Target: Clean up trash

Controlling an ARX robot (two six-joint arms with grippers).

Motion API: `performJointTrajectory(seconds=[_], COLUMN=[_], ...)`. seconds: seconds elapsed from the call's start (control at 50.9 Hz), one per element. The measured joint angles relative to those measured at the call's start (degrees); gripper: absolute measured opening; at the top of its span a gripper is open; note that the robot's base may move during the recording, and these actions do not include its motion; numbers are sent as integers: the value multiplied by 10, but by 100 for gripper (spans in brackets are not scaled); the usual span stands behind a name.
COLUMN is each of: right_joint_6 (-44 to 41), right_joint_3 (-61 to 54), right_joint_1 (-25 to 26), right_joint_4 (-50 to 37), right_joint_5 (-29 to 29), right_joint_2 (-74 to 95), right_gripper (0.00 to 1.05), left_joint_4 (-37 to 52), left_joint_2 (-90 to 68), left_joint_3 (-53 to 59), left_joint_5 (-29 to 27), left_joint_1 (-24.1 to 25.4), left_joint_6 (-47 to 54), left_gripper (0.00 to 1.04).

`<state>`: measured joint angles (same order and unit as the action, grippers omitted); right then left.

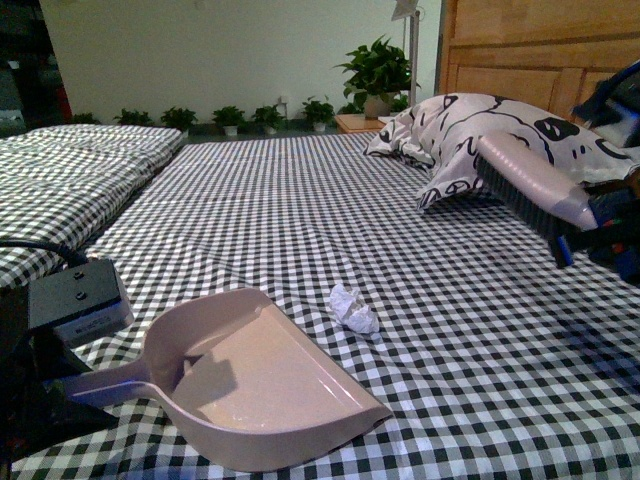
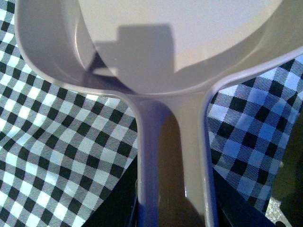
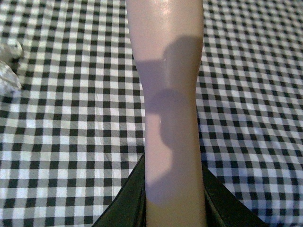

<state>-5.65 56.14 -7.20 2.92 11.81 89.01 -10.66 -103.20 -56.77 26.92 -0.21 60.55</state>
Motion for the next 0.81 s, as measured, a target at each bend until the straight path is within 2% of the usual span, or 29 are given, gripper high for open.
performJointTrajectory(seconds=[0.334,0.806], right_joint_6=[-59,-81], right_joint_3=[68,73], right_joint_1=[2,-31], right_joint_4=[-26,-57], right_joint_5=[7,21], right_joint_2=[118,178], right_gripper=[20,20], left_joint_4=[0,0], left_joint_2=[0,0], left_joint_3=[0,0], left_joint_5=[0,0], left_joint_1=[0,0], left_joint_6=[0,0], left_gripper=[26,26])
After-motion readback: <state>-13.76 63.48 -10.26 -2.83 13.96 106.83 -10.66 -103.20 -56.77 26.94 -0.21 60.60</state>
